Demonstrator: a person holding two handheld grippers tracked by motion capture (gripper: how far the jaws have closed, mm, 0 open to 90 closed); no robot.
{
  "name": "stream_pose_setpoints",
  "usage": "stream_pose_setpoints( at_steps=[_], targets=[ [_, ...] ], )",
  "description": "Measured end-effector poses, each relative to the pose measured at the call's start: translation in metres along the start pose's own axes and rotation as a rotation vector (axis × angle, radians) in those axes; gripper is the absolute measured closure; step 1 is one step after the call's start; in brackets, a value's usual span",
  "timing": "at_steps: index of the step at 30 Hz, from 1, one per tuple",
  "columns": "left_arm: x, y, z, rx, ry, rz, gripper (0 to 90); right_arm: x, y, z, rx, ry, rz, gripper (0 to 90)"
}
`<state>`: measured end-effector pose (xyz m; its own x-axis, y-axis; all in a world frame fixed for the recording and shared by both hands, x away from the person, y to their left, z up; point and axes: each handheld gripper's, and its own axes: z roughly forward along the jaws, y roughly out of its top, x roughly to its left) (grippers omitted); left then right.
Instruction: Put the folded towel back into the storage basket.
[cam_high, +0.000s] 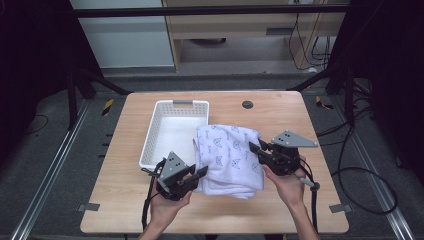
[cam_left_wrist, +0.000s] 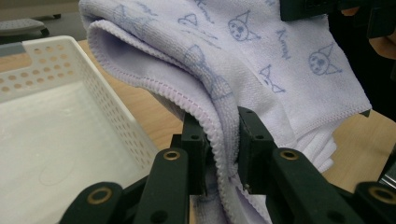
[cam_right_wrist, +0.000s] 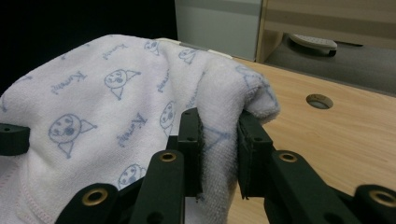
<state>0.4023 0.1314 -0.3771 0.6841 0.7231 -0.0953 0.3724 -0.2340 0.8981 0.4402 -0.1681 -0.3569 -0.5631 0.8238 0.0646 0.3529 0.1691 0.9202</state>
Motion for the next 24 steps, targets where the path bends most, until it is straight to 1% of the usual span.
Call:
stream_pose_setpoints(
  at_steps=[2,3,10,12,13,15,20,22,24],
  targets=[
    [0.001,0.001,-0.001,-0.005,0.001,-0.005,74.4,0.0,0.002,0.001,-0.006,-0.001,0.0,74.3],
    [0.005,0.004,-0.003,-0.018,0.005,-0.006,74.4,0.001,0.008,0.002,-0.017,-0.002,0.004,74.3],
    [0.018,0.012,-0.013,-0.06,0.017,-0.031,74.5,0.007,0.021,0.007,-0.045,-0.002,0.004,74.3],
    [0.019,0.013,-0.014,-0.063,0.019,-0.034,74.6,0.009,0.024,0.009,-0.053,0.001,0.0,74.3],
    [0.024,0.014,-0.017,-0.075,0.024,-0.045,74.6,0.011,0.027,0.011,-0.053,0.003,-0.002,74.3],
    [0.027,0.014,-0.019,-0.079,0.029,-0.051,74.7,0.013,0.03,0.013,-0.058,0.002,-0.008,74.3],
    [0.032,0.015,-0.021,-0.091,0.041,-0.061,74.7,0.02,0.037,0.019,-0.057,-0.011,-0.025,74.5],
    [0.034,0.016,-0.023,-0.098,0.043,-0.066,74.8,0.021,0.04,0.021,-0.061,-0.013,-0.038,74.5],
    [0.036,0.018,-0.025,-0.107,0.045,-0.072,74.8,0.023,0.043,0.022,-0.066,-0.009,-0.039,74.6]
  ],
)
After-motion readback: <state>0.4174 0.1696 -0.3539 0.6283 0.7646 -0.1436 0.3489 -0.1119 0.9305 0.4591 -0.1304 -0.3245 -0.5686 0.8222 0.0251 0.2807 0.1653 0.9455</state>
